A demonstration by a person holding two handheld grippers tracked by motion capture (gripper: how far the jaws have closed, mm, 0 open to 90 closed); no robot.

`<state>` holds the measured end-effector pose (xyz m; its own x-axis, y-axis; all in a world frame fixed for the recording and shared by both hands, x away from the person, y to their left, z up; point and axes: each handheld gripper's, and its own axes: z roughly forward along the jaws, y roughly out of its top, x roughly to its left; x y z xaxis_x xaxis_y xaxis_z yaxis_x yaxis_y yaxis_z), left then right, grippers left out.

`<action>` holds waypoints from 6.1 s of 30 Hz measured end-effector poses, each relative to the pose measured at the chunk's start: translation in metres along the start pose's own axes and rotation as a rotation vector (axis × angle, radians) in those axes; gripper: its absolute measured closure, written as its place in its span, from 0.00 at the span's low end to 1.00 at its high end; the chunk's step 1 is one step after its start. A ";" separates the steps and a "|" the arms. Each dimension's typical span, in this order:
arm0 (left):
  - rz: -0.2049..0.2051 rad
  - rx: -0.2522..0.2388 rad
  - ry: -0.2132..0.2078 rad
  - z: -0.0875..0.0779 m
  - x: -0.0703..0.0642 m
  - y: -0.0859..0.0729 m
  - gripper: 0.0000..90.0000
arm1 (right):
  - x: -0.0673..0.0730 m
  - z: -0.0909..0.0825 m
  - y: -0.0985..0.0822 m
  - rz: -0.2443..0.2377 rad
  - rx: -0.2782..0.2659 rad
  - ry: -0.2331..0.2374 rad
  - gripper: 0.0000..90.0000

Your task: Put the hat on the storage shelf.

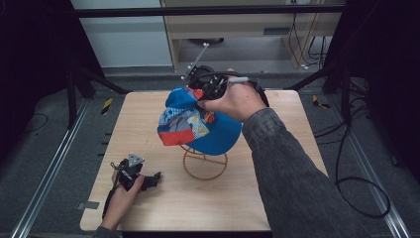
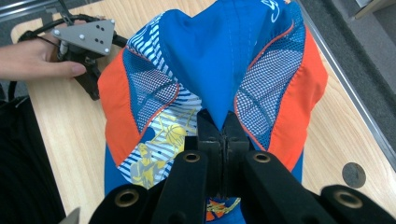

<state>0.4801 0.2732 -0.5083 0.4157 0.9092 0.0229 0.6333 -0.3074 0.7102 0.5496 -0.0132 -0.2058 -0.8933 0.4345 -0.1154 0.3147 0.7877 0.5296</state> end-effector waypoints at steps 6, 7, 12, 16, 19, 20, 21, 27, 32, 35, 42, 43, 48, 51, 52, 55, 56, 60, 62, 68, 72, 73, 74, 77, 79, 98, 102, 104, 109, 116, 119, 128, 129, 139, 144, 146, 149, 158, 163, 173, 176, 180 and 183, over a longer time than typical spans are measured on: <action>-0.002 0.000 -0.001 0.000 0.000 0.000 0.00 | -0.001 0.006 0.000 0.004 0.015 -0.003 0.99; -0.002 0.000 -0.001 0.000 0.000 0.000 0.00 | -0.001 0.006 0.000 0.008 0.017 -0.004 0.98; -0.003 -0.001 -0.001 0.000 0.000 0.000 0.00 | -0.001 0.010 0.001 0.002 0.023 -0.005 0.98; -0.001 -0.002 0.000 0.000 0.000 0.000 0.00 | 0.000 0.012 0.001 0.006 0.027 -0.004 0.96; -0.001 -0.002 0.000 0.000 0.000 0.000 0.00 | 0.000 0.013 0.000 0.006 0.025 -0.002 0.93; -0.001 -0.002 0.001 0.000 0.000 0.000 0.00 | 0.000 0.014 -0.001 0.008 0.025 -0.002 0.92; -0.001 -0.002 0.001 0.000 0.000 0.000 0.00 | -0.001 0.014 -0.001 0.009 0.025 -0.001 0.91; 0.000 0.000 0.000 0.000 0.000 0.000 0.00 | -0.001 0.015 -0.003 0.016 0.024 0.001 0.84; 0.001 0.000 0.000 0.000 0.000 0.000 0.00 | -0.001 0.015 -0.005 0.023 0.019 0.005 0.80; 0.001 0.001 0.000 0.000 0.000 0.000 0.00 | -0.001 0.015 -0.005 0.025 0.018 0.005 0.77; -0.002 -0.002 0.000 0.000 0.000 0.000 0.00 | 0.000 0.014 -0.006 0.028 0.015 0.011 0.74; -0.002 -0.001 0.000 0.000 0.000 0.000 0.00 | 0.000 0.014 -0.006 0.024 0.015 0.010 0.73; -0.001 -0.002 0.001 0.000 0.000 0.000 0.00 | 0.001 0.014 -0.006 0.030 0.012 0.017 0.71; -0.001 -0.002 0.001 0.000 0.000 0.000 0.00 | 0.002 0.014 -0.007 0.029 0.007 0.019 0.70; -0.001 -0.002 0.001 0.000 0.000 0.000 0.00 | 0.002 0.014 -0.007 0.027 0.007 0.022 0.69; -0.002 -0.002 0.000 0.000 0.000 0.000 0.00 | 0.003 0.014 -0.008 0.033 0.003 0.025 0.69; -0.002 -0.002 0.000 0.000 0.000 0.000 0.00 | 0.003 0.013 -0.009 0.036 0.003 0.029 0.69; -0.002 -0.002 0.001 0.000 0.000 0.000 0.00 | 0.004 0.012 -0.010 0.035 -0.002 0.030 0.68; -0.001 -0.002 0.001 0.000 0.000 0.000 0.00 | 0.004 0.012 -0.011 0.035 -0.001 0.031 0.68; -0.001 -0.001 0.000 0.000 0.000 0.000 0.00 | 0.003 0.012 -0.014 0.037 -0.003 0.037 0.68; -0.002 -0.002 0.000 0.000 0.000 0.000 0.00 | 0.002 0.011 -0.016 0.043 -0.004 0.038 0.69; -0.001 -0.002 0.001 0.000 0.000 0.000 0.00 | 0.002 0.011 -0.017 0.044 -0.005 0.038 0.69; 0.001 0.000 0.000 0.000 0.000 0.000 0.00 | 0.002 0.011 -0.017 0.041 -0.006 0.039 0.69; 0.001 0.001 0.000 0.000 0.000 0.000 0.00 | 0.002 0.010 -0.018 0.045 -0.004 0.039 0.69; 0.001 0.001 0.000 0.000 0.000 0.000 0.00 | 0.001 0.010 -0.020 0.047 -0.006 0.040 0.69; -0.003 -0.002 0.000 0.000 0.000 0.000 0.00 | 0.000 -0.001 -0.035 0.055 -0.021 0.037 0.69; -0.002 -0.002 0.000 0.000 0.000 0.000 0.00 | 0.001 -0.004 -0.039 0.053 -0.026 0.037 0.69; -0.002 -0.002 0.000 0.000 0.000 0.000 0.00 | 0.001 -0.005 -0.040 0.054 -0.030 0.038 0.69; -0.002 -0.002 0.001 0.000 0.000 0.000 0.00 | 0.000 -0.007 -0.046 0.056 -0.039 0.040 0.69; -0.003 -0.002 0.000 0.000 0.000 0.000 0.00 | -0.001 -0.010 -0.058 0.069 -0.050 0.040 0.68; -0.001 0.001 -0.001 0.000 0.000 0.000 0.00 | -0.002 -0.011 -0.062 0.072 -0.055 0.039 0.68; 0.000 0.001 -0.001 0.000 0.000 0.000 0.00 | -0.005 -0.015 -0.077 0.093 -0.076 0.032 0.66; -0.001 0.001 -0.001 0.000 0.000 0.000 0.00 | -0.005 -0.016 -0.080 0.095 -0.079 0.030 0.65; 0.000 0.001 -0.001 0.000 0.000 0.000 0.00 | -0.009 -0.021 -0.101 0.148 -0.101 -0.035 0.37; -0.001 -0.002 -0.001 0.000 0.000 0.000 0.00 | -0.012 -0.024 -0.114 0.179 -0.134 -0.082 0.21; -0.001 -0.002 -0.001 0.000 0.000 0.000 0.00 | -0.013 -0.024 -0.117 0.189 -0.143 -0.091 0.18; -0.001 -0.002 0.000 0.000 0.000 0.000 0.00 | -0.014 -0.025 -0.123 0.198 -0.148 -0.107 0.14; -0.001 -0.003 0.000 0.000 0.000 0.000 0.00 | -0.017 -0.026 -0.137 0.220 -0.168 -0.126 0.08; -0.001 -0.003 0.000 0.000 0.000 0.000 0.00 | -0.015 -0.027 -0.145 0.207 -0.184 -0.138 0.07; -0.005 -0.005 -0.002 0.000 -0.001 0.000 0.00 | -0.012 -0.029 -0.165 0.205 -0.216 -0.152 0.06; -0.006 -0.005 -0.002 0.000 -0.001 0.000 0.00 | -0.011 -0.030 -0.171 0.211 -0.223 -0.156 0.06; -0.002 -0.002 -0.003 0.000 -0.001 0.000 0.00 | -0.009 -0.028 -0.184 0.225 -0.223 -0.159 0.06; -0.002 -0.002 -0.003 0.000 -0.001 0.000 0.00 | -0.008 -0.025 -0.194 0.241 -0.223 -0.166 0.06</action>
<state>0.4797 0.2728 -0.5087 0.4162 0.9091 0.0197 0.6327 -0.3051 0.7118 0.4870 -0.1807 -0.2867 -0.7320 0.6753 -0.0896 0.4158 0.5470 0.7266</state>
